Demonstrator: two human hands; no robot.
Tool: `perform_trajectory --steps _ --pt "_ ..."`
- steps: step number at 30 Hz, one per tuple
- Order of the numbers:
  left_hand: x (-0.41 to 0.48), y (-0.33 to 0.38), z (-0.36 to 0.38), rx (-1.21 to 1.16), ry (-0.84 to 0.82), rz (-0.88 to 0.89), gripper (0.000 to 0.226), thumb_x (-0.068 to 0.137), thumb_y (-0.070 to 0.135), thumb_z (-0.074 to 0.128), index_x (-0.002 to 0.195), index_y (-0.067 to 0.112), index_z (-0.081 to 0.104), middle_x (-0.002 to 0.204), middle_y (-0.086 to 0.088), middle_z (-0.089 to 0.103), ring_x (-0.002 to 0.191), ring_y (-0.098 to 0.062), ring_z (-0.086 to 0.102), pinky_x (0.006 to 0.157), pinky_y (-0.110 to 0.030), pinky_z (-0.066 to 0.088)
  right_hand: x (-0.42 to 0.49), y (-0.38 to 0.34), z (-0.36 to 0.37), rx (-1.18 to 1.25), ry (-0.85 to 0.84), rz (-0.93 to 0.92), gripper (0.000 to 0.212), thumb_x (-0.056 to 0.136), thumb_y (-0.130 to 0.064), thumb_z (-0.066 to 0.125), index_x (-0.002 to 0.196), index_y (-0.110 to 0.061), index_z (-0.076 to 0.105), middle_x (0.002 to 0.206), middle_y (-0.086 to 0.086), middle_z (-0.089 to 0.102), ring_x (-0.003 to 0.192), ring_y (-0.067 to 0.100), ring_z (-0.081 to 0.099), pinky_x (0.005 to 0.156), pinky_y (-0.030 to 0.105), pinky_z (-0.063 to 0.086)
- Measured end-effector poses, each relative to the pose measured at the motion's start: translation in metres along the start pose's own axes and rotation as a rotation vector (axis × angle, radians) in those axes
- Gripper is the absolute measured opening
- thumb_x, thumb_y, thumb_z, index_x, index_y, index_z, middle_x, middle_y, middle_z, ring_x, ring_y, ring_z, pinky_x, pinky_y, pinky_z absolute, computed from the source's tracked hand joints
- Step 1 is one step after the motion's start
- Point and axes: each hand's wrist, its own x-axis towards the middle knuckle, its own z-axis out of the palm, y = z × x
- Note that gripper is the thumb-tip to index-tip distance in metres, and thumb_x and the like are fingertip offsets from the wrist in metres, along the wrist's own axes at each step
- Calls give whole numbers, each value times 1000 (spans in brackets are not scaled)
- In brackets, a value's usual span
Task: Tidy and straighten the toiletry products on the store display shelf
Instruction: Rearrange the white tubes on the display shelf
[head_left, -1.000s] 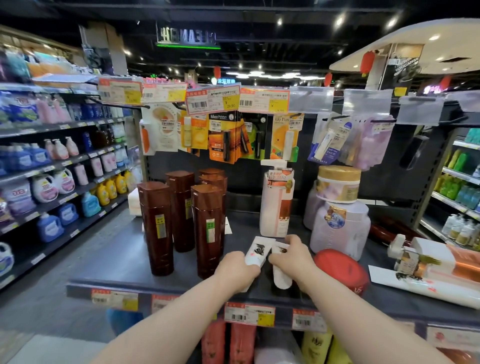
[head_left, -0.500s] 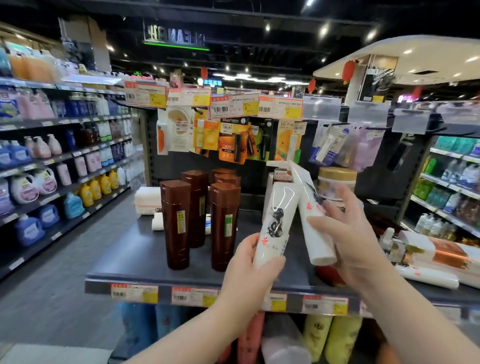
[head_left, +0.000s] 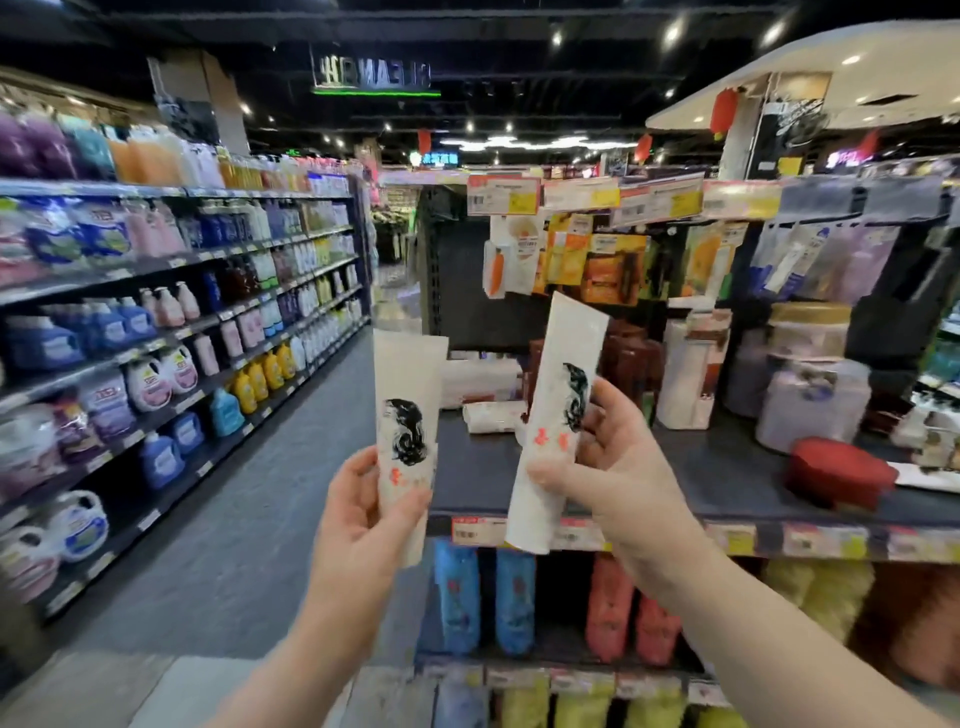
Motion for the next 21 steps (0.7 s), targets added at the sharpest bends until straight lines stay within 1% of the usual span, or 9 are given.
perform_trajectory --steps 2,4,6,8,11,14,17,18,21 --pt "5 -8 -19 41 -11 -40 36 81 3 64 99 32 53 86 7 74 74 -6 68 58 -20 52 -1 17 17 -86 69 7 69 66 7 76 106 -41 47 97 -18 65 88 -1 64 71 17 52" --pt "14 -17 -28 61 -27 -81 37 80 1 65 97 32 52 89 0 73 77 -10 68 64 -24 51 4 30 29 -178 113 3 61 66 5 76 100 -37 49 92 -20 66 86 -5 63 71 15 51" --pt "26 -24 -29 87 -63 -94 38 80 -2 64 97 29 50 93 -4 69 75 -9 67 60 -20 52 13 38 35 -277 136 -3 50 66 -1 78 95 -34 52 91 -14 66 84 -5 63 71 15 51" --pt "41 -29 -27 114 -101 -91 38 80 -3 64 98 27 49 97 -7 65 79 -10 65 57 -14 51 28 45 38 -377 141 -10 44 67 -8 78 91 -34 51 94 -10 65 83 -3 62 71 16 51" --pt "70 -35 -22 213 -129 -79 38 80 4 67 97 31 47 101 -2 63 87 -13 65 60 -17 50 55 59 39 -462 113 1 43 68 -13 77 89 -36 49 89 -14 63 79 -8 58 65 10 46" --pt "100 -42 -18 285 -145 -113 38 79 9 69 93 35 45 98 4 64 85 -8 64 57 -14 48 83 79 39 -542 55 58 44 70 -15 77 90 -40 47 94 -19 61 86 -5 57 70 15 44" --pt "127 -55 -14 357 -163 -130 38 77 8 70 90 34 45 97 7 62 82 -4 63 52 -10 47 107 101 37 -572 37 102 40 71 -15 77 94 -35 50 95 -19 60 89 -1 56 76 22 46" --pt "134 -60 -13 369 -162 -127 39 77 7 70 90 34 45 96 8 62 82 -3 62 52 -8 46 113 108 36 -573 39 108 39 72 -15 77 94 -33 50 94 -19 60 89 -1 56 75 21 46" --pt "150 -77 -10 389 -166 -134 39 76 8 71 91 34 46 95 9 63 80 0 62 53 -8 46 126 123 33 -569 32 117 37 73 -16 76 91 -34 50 92 -20 60 85 -8 55 64 10 41"
